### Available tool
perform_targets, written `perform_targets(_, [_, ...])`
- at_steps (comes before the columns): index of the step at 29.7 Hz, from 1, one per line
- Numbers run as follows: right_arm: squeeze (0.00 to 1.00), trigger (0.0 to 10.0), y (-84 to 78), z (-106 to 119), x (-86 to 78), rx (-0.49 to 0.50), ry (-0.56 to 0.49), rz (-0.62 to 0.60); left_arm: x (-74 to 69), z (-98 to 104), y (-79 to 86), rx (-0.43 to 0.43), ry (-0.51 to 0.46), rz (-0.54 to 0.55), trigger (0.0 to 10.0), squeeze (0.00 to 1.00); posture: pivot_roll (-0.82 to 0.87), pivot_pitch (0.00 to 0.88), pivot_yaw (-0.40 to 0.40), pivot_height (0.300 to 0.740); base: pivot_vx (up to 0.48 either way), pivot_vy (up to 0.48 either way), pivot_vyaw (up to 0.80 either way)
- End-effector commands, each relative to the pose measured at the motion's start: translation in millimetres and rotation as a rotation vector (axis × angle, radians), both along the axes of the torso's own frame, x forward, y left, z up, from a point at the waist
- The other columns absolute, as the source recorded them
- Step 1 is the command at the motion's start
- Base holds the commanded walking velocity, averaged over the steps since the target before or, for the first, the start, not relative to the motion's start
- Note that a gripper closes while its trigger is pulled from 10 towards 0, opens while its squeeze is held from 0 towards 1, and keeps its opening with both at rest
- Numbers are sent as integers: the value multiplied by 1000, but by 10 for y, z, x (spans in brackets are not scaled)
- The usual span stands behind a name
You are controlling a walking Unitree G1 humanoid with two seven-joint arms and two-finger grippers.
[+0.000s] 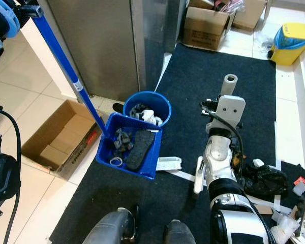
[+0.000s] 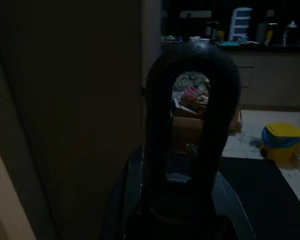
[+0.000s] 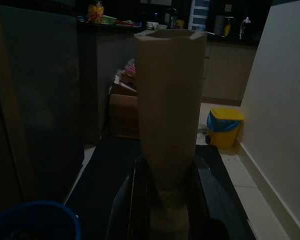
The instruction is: Sweep floor
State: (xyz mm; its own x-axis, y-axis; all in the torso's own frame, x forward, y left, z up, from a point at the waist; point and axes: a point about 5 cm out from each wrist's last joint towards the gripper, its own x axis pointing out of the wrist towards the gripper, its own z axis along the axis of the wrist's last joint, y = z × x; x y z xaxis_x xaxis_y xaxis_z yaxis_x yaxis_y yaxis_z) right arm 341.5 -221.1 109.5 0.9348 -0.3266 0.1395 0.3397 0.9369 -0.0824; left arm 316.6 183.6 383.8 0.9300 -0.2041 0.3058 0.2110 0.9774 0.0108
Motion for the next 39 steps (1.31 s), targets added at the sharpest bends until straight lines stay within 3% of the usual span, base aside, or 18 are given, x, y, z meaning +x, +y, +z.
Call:
perform_targets(1, [0,10000,-6,24,1,-1,-22,0,-112,152,34,2,-99,13,10000,0,35,111,97,740,454,0,0])
perform_targets(35, [0,10000,-20,14,-6,0,-20,-7,-103,141,23,9,-96,9,10000,0,34,114,100,740,464,0,0])
perform_targets(39, [0,10000,-22,12,-7,0,-20,-7,-102,140,26,14,-94,17,10000,0,35,114,100,740,0,0,0])
